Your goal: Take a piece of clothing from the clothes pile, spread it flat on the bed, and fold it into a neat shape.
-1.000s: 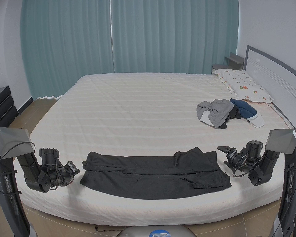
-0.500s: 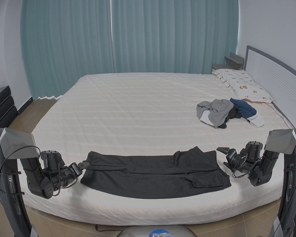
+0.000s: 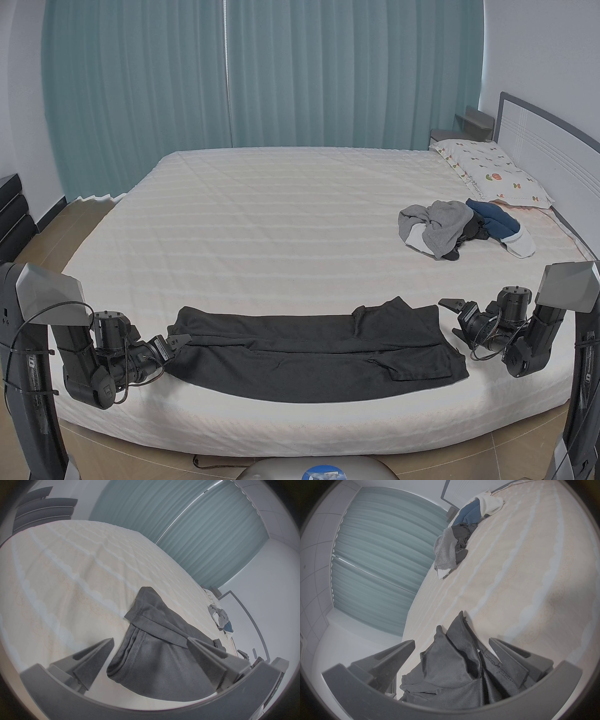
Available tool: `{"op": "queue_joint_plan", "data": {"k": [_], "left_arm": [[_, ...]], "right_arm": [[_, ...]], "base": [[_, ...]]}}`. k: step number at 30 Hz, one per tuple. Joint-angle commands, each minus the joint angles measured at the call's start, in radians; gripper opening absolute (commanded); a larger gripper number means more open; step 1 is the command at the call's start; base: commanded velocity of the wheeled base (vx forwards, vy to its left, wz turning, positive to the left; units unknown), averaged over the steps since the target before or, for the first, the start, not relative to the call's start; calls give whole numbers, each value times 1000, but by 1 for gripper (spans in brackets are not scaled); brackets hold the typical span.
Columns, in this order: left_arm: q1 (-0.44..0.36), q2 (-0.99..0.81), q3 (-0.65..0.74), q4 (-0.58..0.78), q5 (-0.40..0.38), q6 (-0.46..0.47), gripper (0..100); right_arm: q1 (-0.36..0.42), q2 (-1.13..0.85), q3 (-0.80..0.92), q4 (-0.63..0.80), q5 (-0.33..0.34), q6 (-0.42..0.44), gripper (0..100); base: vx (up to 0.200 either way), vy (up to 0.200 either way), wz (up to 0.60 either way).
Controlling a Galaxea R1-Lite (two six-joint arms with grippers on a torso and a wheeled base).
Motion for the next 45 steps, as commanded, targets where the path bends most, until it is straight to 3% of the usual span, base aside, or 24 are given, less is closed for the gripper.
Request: {"op": "queue_joint_plan", "data": {"k": [1,11,20,32,38,45], "left_arm": [[-2,17,2,-1,1,0,0],[20,26,54,-33,5,6,0],[59,22,137,-87,7,69,0],[61,-6,195,-87,8,75,0],[62,-15,235,-87,8,142,0],[62,-8,230,-87,8,151,0]], "right_arm": [[0,0,0,0,1,0,100],[-2,0,-2,0,1,0,100],[-2,-3,0,0,1,0,100],[-2,-3,1,0,1,0,100],[-3,-3,0,0,1,0,100],[-3,-3,0,0,-1,0,100]], "base": [[0,0,0],[0,0,0],[0,0,0],[0,0,0],[0,0,0],[0,0,0]]}}
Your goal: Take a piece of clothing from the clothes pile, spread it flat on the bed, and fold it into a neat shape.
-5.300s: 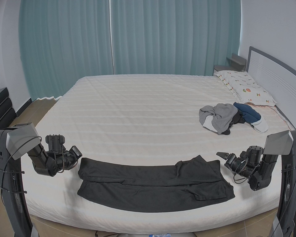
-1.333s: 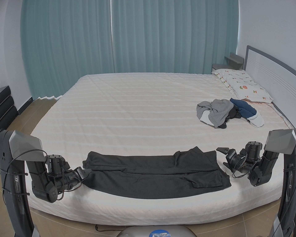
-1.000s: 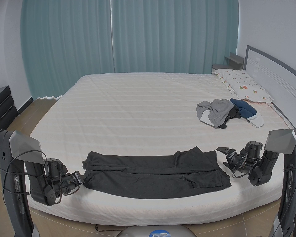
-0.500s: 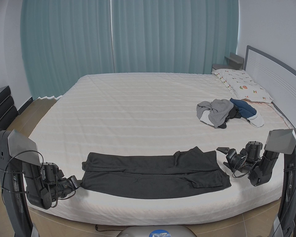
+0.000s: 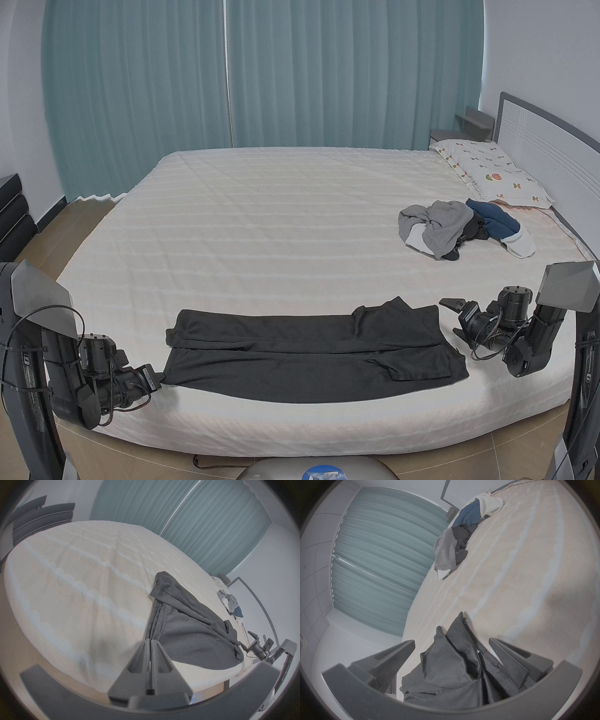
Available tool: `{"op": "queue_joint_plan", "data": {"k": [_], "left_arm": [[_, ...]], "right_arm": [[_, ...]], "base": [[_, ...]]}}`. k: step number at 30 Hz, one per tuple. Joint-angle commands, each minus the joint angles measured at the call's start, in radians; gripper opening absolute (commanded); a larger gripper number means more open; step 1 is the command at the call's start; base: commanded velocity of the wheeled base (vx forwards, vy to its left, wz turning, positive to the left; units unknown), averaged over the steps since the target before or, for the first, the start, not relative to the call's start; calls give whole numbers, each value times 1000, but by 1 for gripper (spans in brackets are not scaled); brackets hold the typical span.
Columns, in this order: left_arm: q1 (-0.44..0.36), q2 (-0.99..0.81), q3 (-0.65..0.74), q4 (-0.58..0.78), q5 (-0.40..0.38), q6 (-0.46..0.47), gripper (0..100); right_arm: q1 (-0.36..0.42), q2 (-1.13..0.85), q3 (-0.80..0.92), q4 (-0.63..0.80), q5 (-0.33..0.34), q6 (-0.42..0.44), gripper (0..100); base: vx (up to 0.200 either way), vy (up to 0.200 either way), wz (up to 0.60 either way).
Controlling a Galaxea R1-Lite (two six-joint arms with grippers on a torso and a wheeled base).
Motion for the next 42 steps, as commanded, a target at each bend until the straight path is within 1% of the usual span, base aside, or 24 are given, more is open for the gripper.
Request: {"op": "queue_joint_plan", "data": {"k": [1,5,6,9,12,14,15,16,17,18,19,20,21,22,23,25,28,31,34,35,36,42], "left_arm": [[1,4,-5,1,0,-1,0],[1,8,-8,1,0,-1,0],[1,10,-10,1,0,-1,100],[4,7,-16,0,-1,-3,100],[22,-12,-54,0,-3,-35,100],[27,-30,-85,0,0,-96,100],[26,-56,-109,1,5,-175,100],[24,-76,-126,6,6,-231,100],[24,-76,-126,6,6,-231,100],[12,-116,-174,38,8,-325,100],[7,-120,-187,55,9,-334,100],[-8,-124,-220,109,23,-336,100],[-22,-127,-269,191,54,-339,100],[-27,-127,-290,221,68,-342,100],[-34,-124,-350,310,111,-348,100],[-48,-117,-445,451,167,-366,100],[-66,-101,-528,560,195,-400,100],[-82,-76,-549,575,203,-406,100],[-100,-19,-580,561,273,-409,100],[-102,-12,-585,558,284,-409,100],[-109,11,-599,552,315,-409,100],[-122,22,-599,550,338,-409,100]], "right_arm": [[0,0,0,-1,1,0,100],[0,0,0,-1,-1,0,100],[0,-2,0,-1,1,0,100],[0,-8,2,-2,-1,0,100],[0,-13,5,-4,-2,0,100],[0,-14,5,-4,-4,0,100],[0,-14,3,-4,-5,0,100],[1,-13,3,-4,-5,0,100],[1,-13,3,-4,-5,0,100],[1,-13,3,-4,-7,0,100],[1,-13,3,-4,-7,0,100],[1,-11,3,-4,-9,0,100],[1,-11,3,-2,-9,0,100],[1,-10,3,-2,-9,0,100],[1,-10,3,-2,-10,0,100],[1,-8,2,-1,-10,0,100],[1,-6,2,-1,-10,0,100],[1,-6,3,-2,-10,-2,100],[1,-6,3,-2,-10,-2,100],[1,-8,3,-2,-10,-2,100],[1,-8,3,-2,-12,-3,100],[3,-10,3,-4,-16,-3,100]], "base": [[0,0,0],[0,0,0],[0,0,0],[0,0,0],[0,0,0],[0,0,0],[0,0,0],[0,0,0],[0,0,0],[0,0,0],[0,0,0],[0,0,0],[0,0,0],[0,0,0],[0,0,0],[0,0,0],[0,0,0],[0,0,0],[0,0,0],[0,0,0],[0,0,0],[0,0,0]]}}
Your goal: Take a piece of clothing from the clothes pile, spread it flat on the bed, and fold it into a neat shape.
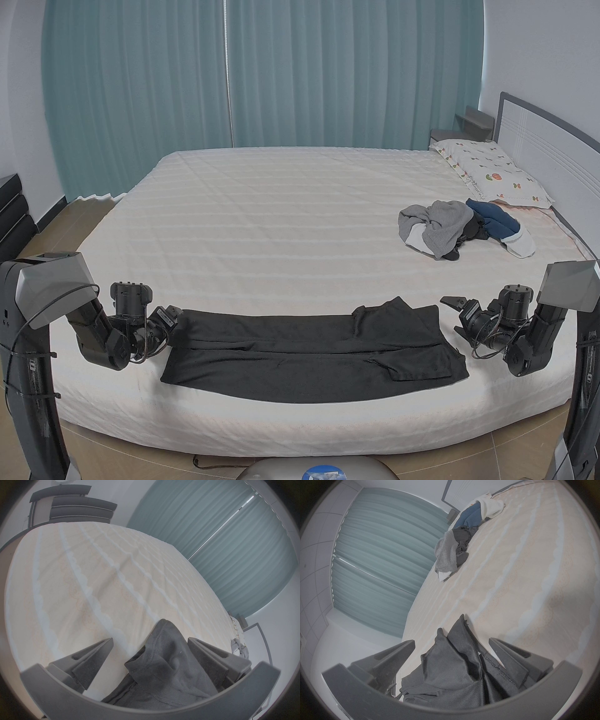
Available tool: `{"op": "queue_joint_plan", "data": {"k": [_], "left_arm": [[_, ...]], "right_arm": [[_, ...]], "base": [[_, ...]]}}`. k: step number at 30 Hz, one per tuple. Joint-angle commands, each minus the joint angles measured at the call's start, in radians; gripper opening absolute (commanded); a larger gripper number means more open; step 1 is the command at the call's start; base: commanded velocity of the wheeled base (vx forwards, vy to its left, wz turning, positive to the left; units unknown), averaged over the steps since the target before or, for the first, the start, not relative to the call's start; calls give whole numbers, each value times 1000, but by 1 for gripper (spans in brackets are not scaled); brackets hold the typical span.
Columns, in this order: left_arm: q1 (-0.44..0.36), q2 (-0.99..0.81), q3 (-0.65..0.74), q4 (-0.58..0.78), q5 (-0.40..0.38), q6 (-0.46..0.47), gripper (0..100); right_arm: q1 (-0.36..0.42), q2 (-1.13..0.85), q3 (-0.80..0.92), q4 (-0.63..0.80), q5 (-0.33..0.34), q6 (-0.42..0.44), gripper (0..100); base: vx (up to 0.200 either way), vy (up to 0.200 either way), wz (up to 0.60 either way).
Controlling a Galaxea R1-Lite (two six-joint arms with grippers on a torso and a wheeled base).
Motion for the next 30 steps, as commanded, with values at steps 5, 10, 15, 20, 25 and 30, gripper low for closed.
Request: {"op": "queue_joint_plan", "data": {"k": [5,10,15,20,25,30], "left_arm": [[-25,24,-1,-1,19,-23,100],[-45,31,-10,-3,21,-39,100],[-45,30,-13,-4,22,-40,0],[-36,14,-13,-47,64,-40,0],[-41,14,-7,-118,100,-40,0],[-42,2,-2,-141,102,-43,0]], "right_arm": [[2,1,1,-1,0,-2,100],[2,0,1,-1,-2,-3,100],[25,-20,8,-3,-13,-8,100],[52,-134,-3,46,-65,-34,100],[71,-218,-42,184,-72,-60,100],[133,-301,-9,344,-186,-54,100]], "base": [[0,0,0],[0,0,0],[0,0,0],[0,0,0],[0,0,0],[0,0,0]]}}
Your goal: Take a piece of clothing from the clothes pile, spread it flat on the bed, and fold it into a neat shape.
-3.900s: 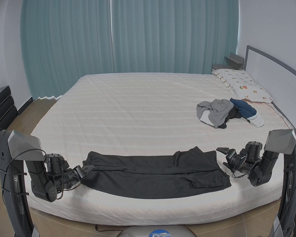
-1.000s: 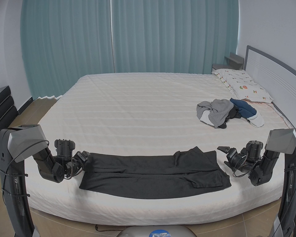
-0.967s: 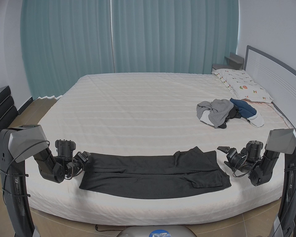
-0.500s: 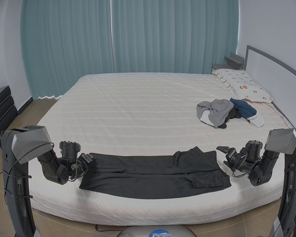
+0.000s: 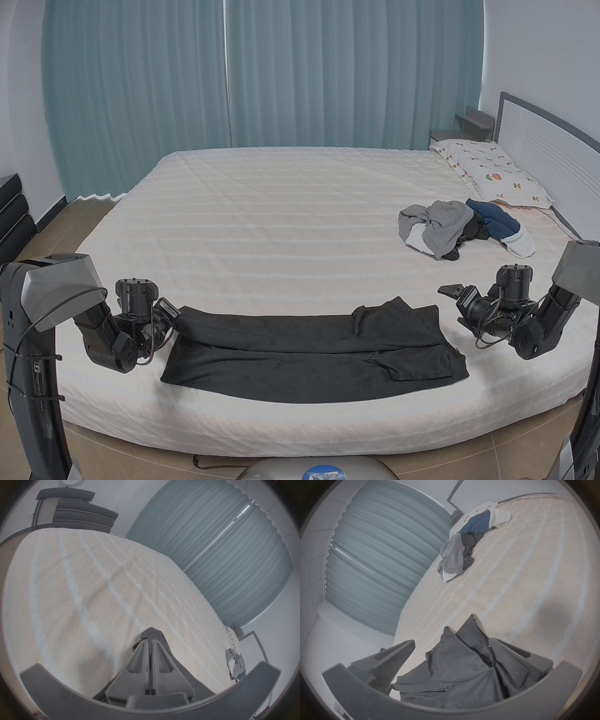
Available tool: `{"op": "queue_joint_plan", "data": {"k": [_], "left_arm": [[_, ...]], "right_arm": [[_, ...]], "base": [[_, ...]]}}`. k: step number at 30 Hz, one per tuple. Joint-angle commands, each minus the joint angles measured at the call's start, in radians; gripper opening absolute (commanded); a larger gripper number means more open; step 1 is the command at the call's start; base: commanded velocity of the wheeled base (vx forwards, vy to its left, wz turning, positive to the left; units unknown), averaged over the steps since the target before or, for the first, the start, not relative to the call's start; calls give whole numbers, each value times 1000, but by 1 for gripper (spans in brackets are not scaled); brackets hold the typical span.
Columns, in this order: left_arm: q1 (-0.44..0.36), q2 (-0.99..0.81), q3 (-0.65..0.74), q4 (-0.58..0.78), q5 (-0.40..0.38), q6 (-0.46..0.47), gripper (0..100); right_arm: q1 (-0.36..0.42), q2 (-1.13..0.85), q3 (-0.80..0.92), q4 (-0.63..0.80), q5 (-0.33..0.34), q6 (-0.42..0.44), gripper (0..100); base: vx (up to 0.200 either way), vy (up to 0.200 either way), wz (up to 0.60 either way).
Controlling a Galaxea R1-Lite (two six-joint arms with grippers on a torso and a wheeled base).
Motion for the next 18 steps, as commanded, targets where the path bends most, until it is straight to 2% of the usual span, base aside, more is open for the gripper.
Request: {"op": "queue_joint_plan", "data": {"k": [1,6,10,16,18], "left_arm": [[-1,-17,5,-22,7,-7,0],[-4,-20,-3,-23,7,-46,0],[-5,-18,3,-46,7,-49,0],[-2,-17,23,-84,9,-49,0],[-4,-15,25,-89,9,-49,0]], "right_arm": [[70,-105,41,55,-66,2,100],[113,-97,89,61,-170,2,100],[134,-57,86,92,-188,8,100],[144,-24,17,195,-215,129,100],[150,-4,-14,227,-216,140,100]], "base": [[0,0,0],[0,0,0],[0,0,0],[0,0,0],[0,0,0]]}}
